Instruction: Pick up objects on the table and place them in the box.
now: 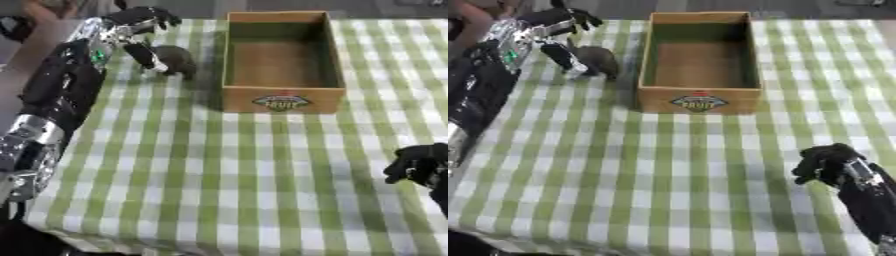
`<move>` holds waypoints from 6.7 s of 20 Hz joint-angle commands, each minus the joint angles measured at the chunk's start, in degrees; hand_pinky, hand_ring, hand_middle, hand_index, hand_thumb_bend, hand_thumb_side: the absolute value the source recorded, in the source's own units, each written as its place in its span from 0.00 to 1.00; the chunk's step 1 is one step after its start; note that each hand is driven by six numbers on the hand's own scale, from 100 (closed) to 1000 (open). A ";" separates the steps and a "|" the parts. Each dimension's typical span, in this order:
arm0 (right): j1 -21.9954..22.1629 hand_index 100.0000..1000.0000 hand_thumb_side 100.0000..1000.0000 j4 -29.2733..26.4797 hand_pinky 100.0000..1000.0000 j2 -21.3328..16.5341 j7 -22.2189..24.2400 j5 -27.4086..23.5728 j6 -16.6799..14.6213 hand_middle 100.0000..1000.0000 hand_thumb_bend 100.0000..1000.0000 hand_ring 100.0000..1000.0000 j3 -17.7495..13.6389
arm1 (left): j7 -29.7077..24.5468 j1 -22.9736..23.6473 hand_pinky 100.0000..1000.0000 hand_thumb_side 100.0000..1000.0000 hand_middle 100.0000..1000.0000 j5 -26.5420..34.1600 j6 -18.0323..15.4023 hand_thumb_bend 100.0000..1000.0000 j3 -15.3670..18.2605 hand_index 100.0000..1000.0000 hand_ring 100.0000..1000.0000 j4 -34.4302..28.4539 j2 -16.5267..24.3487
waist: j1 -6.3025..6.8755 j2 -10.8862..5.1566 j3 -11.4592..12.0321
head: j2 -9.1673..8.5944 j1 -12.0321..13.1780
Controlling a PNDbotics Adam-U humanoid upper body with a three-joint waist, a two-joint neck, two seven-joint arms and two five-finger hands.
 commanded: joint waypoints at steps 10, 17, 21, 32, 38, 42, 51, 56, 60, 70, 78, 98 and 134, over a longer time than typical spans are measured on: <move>-0.90 0.67 0.91 -0.66 0.52 -0.61 0.08 0.49 -0.07 0.49 0.00 0.57 -0.22 | 1.59 0.16 0.67 0.24 0.77 -2.76 0.66 0.57 -0.25 0.95 0.70 0.48 0.52 | -0.15 -0.26 -0.58 | -0.27 0.15; -0.95 0.67 0.91 -0.59 0.52 -0.52 0.12 0.64 -0.08 0.49 0.00 0.57 -0.22 | 1.00 0.65 0.61 0.19 0.67 -4.64 -0.04 0.54 -0.40 0.94 0.61 1.08 0.25 | -0.15 -0.01 -0.53 | -0.24 0.12; -0.95 0.67 0.91 -0.57 0.52 -0.51 0.13 0.68 -0.08 0.49 0.00 0.57 -0.23 | 0.64 0.81 0.56 0.15 0.59 -5.21 -0.34 0.51 -0.38 0.93 0.54 1.24 0.16 | -0.17 0.05 -0.44 | -0.16 0.10; -0.93 0.67 0.91 -0.52 0.52 -0.56 0.17 0.72 -0.16 0.49 0.00 0.57 -0.30 | 0.11 0.91 0.43 0.00 0.23 -5.67 -0.59 0.40 -0.42 0.83 0.17 1.18 0.01 | -0.28 -0.01 -0.18 | -0.06 0.05; -0.83 0.67 0.91 -0.49 0.52 -0.62 0.18 0.59 -0.18 0.49 0.00 0.57 -0.36 | 0.07 0.62 0.36 0.00 0.05 -3.46 -1.73 0.33 -0.48 0.74 0.01 -0.65 0.23 | -0.31 -0.31 -0.05 | 0.04 -0.05; -0.64 0.67 0.90 -0.48 0.52 -0.72 0.16 0.49 -0.19 0.49 0.00 0.57 -0.45 | -1.59 0.05 0.33 0.00 0.01 0.43 -3.54 0.30 -1.11 0.72 0.00 -4.05 1.14 | -0.34 -0.69 0.16 | 0.24 -0.20; -0.29 0.67 0.90 -0.39 0.52 -0.96 0.27 0.33 -0.16 0.49 0.00 0.57 -0.41 | -5.70 -2.53 0.33 0.00 0.00 10.94 -5.70 0.25 -2.97 0.71 0.00 -11.97 1.65 | -0.24 -1.47 0.32 | 0.51 -0.28; -0.52 0.67 0.90 -0.44 0.52 -0.90 0.60 0.27 -0.17 0.49 0.00 0.57 -0.12 | -7.32 -4.39 0.33 0.00 0.00 14.73 -5.48 0.24 -4.41 0.71 0.00 -14.64 -0.84 | -0.23 -1.45 -0.81 | 0.34 0.33; -0.71 0.67 0.90 -0.53 0.52 -0.88 0.81 0.24 -0.21 0.49 0.00 0.57 0.08 | -7.73 -5.25 0.33 0.00 0.00 15.37 -5.39 0.24 -5.32 0.71 0.00 -15.46 -3.05 | -0.18 -1.29 -2.12 | 0.02 0.84; -1.19 0.67 0.90 -0.55 0.52 -0.68 1.19 0.21 -0.12 0.49 0.00 0.57 0.39 | -6.19 -5.55 0.34 0.00 0.00 13.32 -7.32 0.26 -7.85 0.72 0.00 -16.85 -6.85 | 0.11 -1.06 -3.75 | -0.46 1.58; -1.53 0.67 0.90 -0.56 0.52 -0.46 1.45 0.11 -0.02 0.49 0.00 0.57 0.61 | -2.44 -4.99 0.35 0.00 0.01 9.67 -8.64 0.30 -9.20 0.73 0.00 -17.22 -8.89 | 0.26 -0.86 -4.72 | -0.71 2.04; -2.33 0.67 0.92 -0.51 0.52 -0.07 1.73 0.68 0.09 0.49 0.00 0.57 0.91 | 15.71 -1.73 0.45 0.00 0.17 -8.63 -7.71 0.32 -9.19 0.83 0.16 -11.34 -10.75 | 0.91 0.74 -6.22 | -1.55 2.29; -0.96 0.67 0.91 -0.31 0.51 -0.34 1.07 0.19 -0.03 0.49 0.00 0.57 -0.01 | -0.97 -0.91 0.81 0.34 0.87 7.00 -13.62 0.83 -6.86 0.97 0.83 -24.50 -3.35 | -0.20 -0.89 -3.13 | -0.74 0.06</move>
